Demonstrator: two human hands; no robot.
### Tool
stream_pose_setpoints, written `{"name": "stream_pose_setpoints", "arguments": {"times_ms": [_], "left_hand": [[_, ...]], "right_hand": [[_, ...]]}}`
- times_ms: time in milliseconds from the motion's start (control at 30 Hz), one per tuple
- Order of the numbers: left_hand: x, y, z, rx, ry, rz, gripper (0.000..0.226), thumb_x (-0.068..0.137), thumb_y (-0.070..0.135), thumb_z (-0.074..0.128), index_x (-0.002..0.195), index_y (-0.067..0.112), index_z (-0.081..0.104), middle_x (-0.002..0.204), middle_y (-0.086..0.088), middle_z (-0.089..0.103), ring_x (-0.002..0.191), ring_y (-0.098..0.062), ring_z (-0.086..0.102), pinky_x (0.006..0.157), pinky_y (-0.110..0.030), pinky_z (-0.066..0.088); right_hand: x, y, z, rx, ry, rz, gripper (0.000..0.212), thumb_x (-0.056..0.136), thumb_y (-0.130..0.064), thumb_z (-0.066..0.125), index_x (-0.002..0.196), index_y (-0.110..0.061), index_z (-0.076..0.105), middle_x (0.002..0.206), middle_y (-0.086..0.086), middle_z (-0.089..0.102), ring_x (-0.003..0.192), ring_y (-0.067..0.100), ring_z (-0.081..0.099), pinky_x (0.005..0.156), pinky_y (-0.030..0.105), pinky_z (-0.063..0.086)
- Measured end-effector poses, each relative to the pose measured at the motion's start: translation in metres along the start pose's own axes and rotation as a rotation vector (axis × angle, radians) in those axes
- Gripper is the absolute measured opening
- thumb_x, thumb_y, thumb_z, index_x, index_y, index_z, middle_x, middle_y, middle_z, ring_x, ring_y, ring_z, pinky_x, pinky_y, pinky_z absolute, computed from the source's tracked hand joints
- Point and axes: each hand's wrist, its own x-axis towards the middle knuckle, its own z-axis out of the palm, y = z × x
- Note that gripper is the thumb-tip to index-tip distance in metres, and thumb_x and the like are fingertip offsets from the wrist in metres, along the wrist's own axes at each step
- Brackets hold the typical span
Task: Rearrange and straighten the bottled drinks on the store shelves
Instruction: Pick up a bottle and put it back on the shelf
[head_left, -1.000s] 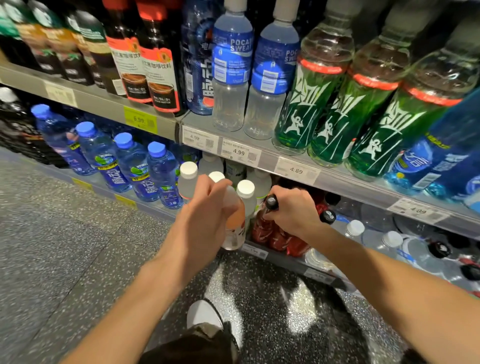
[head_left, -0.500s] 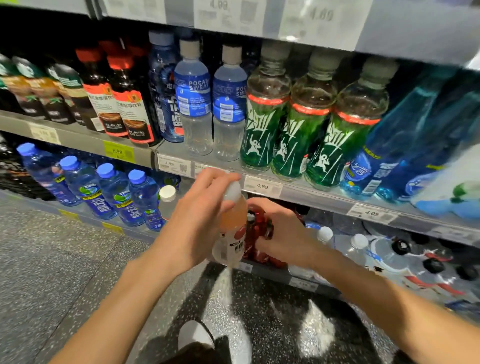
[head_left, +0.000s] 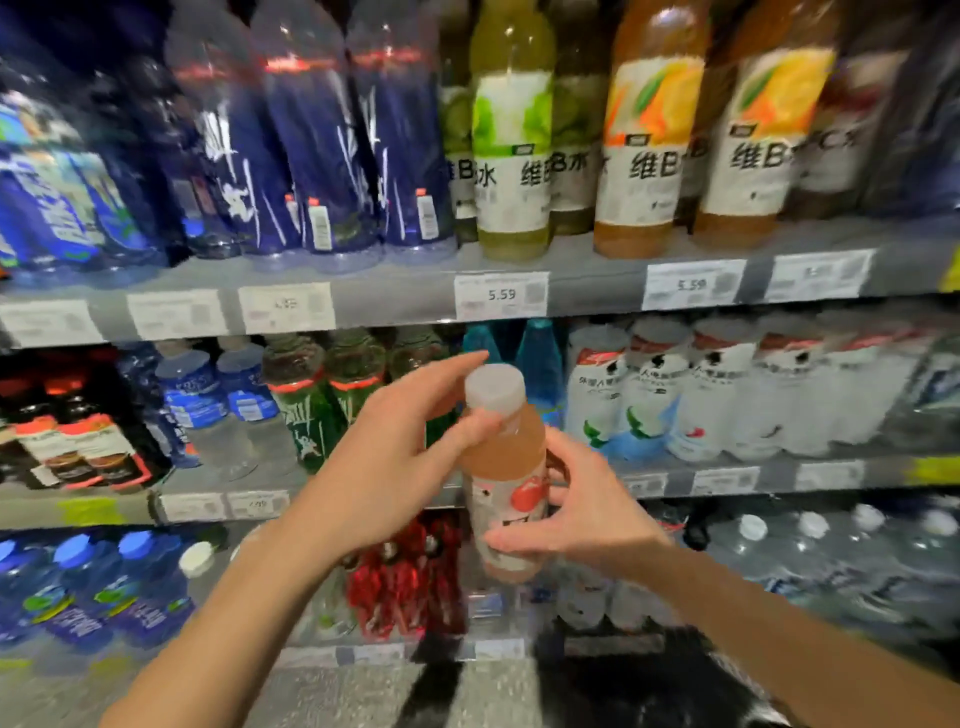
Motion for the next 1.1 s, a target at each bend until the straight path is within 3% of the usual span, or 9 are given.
{"name": "stream_pose_setpoints", "arguments": {"times_ms": [167, 333, 400, 500, 633, 767, 900, 1100], "left_hand": [[0.03, 0.027, 0.024, 0.335, -0.168, 0.086, 0.068, 0.088, 0.07, 0.033, 0.138, 0.028, 0.051, 0.128, 0.017, 0.06, 0.118, 0.001, 0.055, 0.1, -0.024, 0.044], [0.054, 0.05, 0.047, 0.581, -0.259, 0.154, 0.074, 0.086, 0.074, 0.015, 0.136, 0.033, 0.05, 0.127, 0.019, 0.056, 0.116, -0.002, 0.056, 0.094, -0.023, 0.047], [0.063, 0.056, 0.056, 0.634, -0.27, 0.169, 0.071, 0.087, 0.073, 0.015, 0.135, 0.034, 0.051, 0.128, 0.021, 0.055, 0.115, -0.003, 0.057, 0.091, -0.023, 0.05], [0.076, 0.062, 0.07, 0.677, -0.315, 0.167, 0.072, 0.086, 0.073, 0.012, 0.135, 0.036, 0.05, 0.128, 0.021, 0.053, 0.114, -0.005, 0.059, 0.087, -0.026, 0.053], [0.09, 0.064, 0.085, 0.737, -0.383, 0.157, 0.071, 0.083, 0.071, 0.011, 0.135, 0.039, 0.047, 0.128, 0.021, 0.052, 0.113, -0.007, 0.058, 0.085, -0.029, 0.054], [0.097, 0.066, 0.091, 0.756, -0.424, 0.151, 0.064, 0.087, 0.069, 0.016, 0.132, 0.039, 0.048, 0.127, 0.021, 0.05, 0.115, -0.005, 0.055, 0.087, -0.026, 0.051], [0.1, 0.071, 0.09, 0.716, -0.397, 0.17, 0.045, 0.097, 0.061, 0.032, 0.134, 0.04, 0.047, 0.127, 0.022, 0.048, 0.114, -0.002, 0.053, 0.086, -0.022, 0.047], [0.11, 0.067, 0.085, 0.719, -0.395, 0.172, 0.063, 0.084, 0.07, 0.018, 0.13, 0.042, 0.048, 0.125, 0.021, 0.049, 0.113, -0.002, 0.054, 0.082, -0.021, 0.046]], "right_hand": [[-0.03, -0.008, -0.083, -0.012, 0.206, -0.037, 0.068, 0.058, -0.019, 0.096, 0.112, -0.04, 0.06, 0.106, -0.019, 0.072, 0.099, 0.004, 0.069, 0.091, 0.035, 0.057], [-0.052, -0.022, -0.161, -0.124, 0.383, -0.111, 0.066, 0.054, -0.023, 0.097, 0.108, -0.038, 0.062, 0.102, -0.023, 0.072, 0.096, -0.004, 0.066, 0.083, 0.011, 0.049], [-0.058, -0.029, -0.188, -0.166, 0.428, -0.134, 0.067, 0.053, -0.025, 0.097, 0.11, -0.037, 0.063, 0.103, -0.023, 0.072, 0.096, -0.005, 0.066, 0.081, 0.008, 0.047], [-0.064, -0.038, -0.221, -0.182, 0.487, -0.159, 0.064, 0.052, -0.027, 0.097, 0.107, -0.035, 0.065, 0.1, -0.02, 0.074, 0.094, 0.0, 0.068, 0.082, 0.013, 0.051], [-0.065, -0.06, -0.259, -0.213, 0.546, -0.195, 0.066, 0.044, -0.049, 0.088, 0.104, -0.033, 0.066, 0.094, -0.021, 0.073, 0.087, -0.002, 0.068, 0.077, 0.014, 0.052], [-0.057, -0.088, -0.291, -0.247, 0.6, -0.271, 0.059, 0.052, -0.035, 0.093, 0.104, -0.028, 0.066, 0.089, -0.022, 0.071, 0.085, -0.006, 0.065, 0.074, 0.011, 0.05], [-0.034, -0.114, -0.313, -0.316, 0.685, -0.366, 0.07, 0.059, -0.03, 0.094, 0.121, -0.025, 0.061, 0.106, -0.016, 0.07, 0.096, -0.004, 0.065, 0.081, 0.013, 0.052], [0.012, -0.118, -0.329, -0.344, 0.797, -0.399, 0.074, 0.058, -0.032, 0.094, 0.123, -0.023, 0.059, 0.112, -0.013, 0.068, 0.102, -0.003, 0.063, 0.086, 0.022, 0.055]]}}
